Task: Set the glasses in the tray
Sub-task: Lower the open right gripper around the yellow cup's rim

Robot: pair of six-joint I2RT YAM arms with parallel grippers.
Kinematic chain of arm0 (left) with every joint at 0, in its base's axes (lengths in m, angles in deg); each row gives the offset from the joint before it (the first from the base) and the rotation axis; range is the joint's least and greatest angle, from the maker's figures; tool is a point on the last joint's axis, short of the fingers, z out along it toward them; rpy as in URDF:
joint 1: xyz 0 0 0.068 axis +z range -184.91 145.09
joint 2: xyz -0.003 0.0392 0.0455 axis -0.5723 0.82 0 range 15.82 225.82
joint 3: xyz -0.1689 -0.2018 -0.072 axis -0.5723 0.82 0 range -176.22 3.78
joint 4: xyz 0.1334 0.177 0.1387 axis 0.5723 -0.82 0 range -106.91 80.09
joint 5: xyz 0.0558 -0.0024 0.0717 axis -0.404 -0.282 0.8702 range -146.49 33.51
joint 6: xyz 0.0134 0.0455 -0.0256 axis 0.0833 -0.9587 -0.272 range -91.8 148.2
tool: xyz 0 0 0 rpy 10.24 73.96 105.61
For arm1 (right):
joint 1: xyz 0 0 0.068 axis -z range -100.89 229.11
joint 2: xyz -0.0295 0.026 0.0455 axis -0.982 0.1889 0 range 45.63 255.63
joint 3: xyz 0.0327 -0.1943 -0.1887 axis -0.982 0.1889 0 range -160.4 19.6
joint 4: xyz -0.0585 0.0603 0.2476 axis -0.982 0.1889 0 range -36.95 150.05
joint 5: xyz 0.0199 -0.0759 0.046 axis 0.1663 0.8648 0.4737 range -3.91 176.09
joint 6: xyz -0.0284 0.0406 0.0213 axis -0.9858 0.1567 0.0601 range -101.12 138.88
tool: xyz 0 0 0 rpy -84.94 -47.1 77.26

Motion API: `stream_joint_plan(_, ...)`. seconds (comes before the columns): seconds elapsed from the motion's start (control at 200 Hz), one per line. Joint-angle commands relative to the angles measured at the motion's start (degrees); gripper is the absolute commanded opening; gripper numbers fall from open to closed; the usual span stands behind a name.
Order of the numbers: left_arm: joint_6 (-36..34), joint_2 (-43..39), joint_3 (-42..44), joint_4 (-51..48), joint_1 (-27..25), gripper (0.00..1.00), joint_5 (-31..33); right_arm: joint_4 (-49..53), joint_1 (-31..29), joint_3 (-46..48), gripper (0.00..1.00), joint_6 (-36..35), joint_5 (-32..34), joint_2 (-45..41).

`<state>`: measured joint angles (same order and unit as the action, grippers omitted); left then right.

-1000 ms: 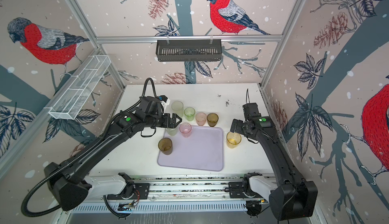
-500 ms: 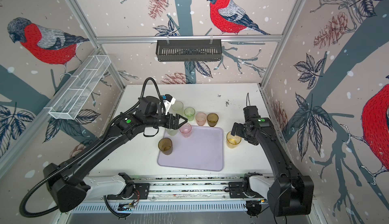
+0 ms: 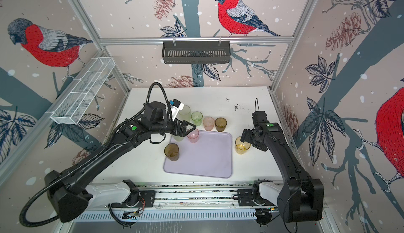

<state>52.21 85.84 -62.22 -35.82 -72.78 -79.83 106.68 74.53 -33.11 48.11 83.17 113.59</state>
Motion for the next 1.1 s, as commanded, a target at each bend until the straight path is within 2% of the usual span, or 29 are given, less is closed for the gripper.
stream_joint_plan(0.0, -1.3, -0.7, 0.4, 2.3, 0.0, 0.98, -0.6, -0.6, 0.0, 0.0, 0.83, 1.0, 0.0, 0.4)
stream_joint_plan(0.465, -1.8, -2.0, 1.6, 2.3, -0.1, 0.98, 0.6, -1.7, 0.0, 0.3, 0.53, 1.1, 0.4, 3.6)
stream_joint_plan(0.961, -2.4, -2.0, 1.5, 1.7, 0.0, 0.98, 1.2, -2.5, -0.1, 1.3, 0.36, 1.3, 0.3, 3.6)
stream_joint_plan(1.096, -2.3, -2.0, 1.7, 1.6, 0.0, 0.98, 1.6, -2.7, -0.2, 1.8, 0.29, 1.4, 0.3, 3.6)
